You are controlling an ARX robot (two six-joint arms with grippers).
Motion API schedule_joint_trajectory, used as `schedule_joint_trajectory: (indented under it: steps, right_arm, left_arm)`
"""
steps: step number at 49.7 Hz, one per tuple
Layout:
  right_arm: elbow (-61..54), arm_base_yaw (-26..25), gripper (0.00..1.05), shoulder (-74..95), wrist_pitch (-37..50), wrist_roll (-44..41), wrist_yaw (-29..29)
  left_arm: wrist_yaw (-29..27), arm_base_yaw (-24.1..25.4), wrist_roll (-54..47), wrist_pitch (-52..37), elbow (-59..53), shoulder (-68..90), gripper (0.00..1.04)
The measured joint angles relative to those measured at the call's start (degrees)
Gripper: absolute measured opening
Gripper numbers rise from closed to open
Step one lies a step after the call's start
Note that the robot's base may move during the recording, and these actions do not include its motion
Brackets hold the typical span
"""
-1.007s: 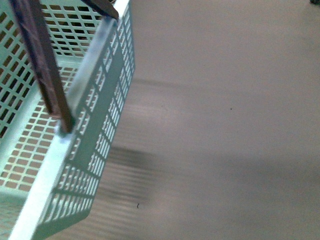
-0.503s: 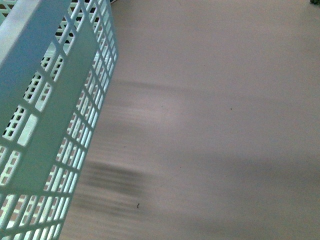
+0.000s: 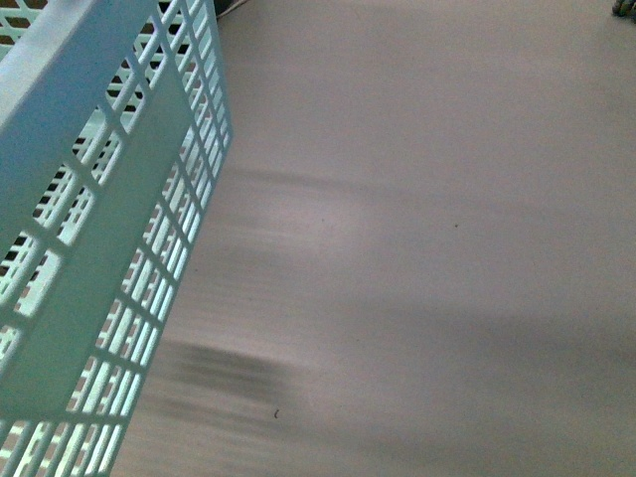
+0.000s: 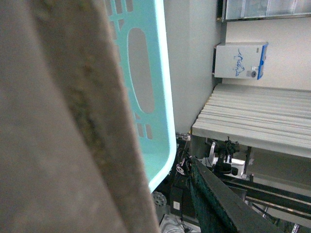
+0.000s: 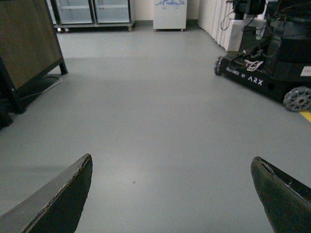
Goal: Pick mango and avocado into basket
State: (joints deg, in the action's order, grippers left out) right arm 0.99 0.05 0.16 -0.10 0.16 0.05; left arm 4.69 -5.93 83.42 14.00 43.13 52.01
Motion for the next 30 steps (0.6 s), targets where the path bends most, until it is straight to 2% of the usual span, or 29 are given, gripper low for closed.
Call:
schedule_joint_trajectory:
  steps: [30]
  right_arm:
    - [0.00, 0.00, 0.96, 0.00, 0.02, 0.00, -0.07]
  left_arm:
    - [-0.04, 0.00, -0.02, 0.00, 0.13, 0.00, 0.29]
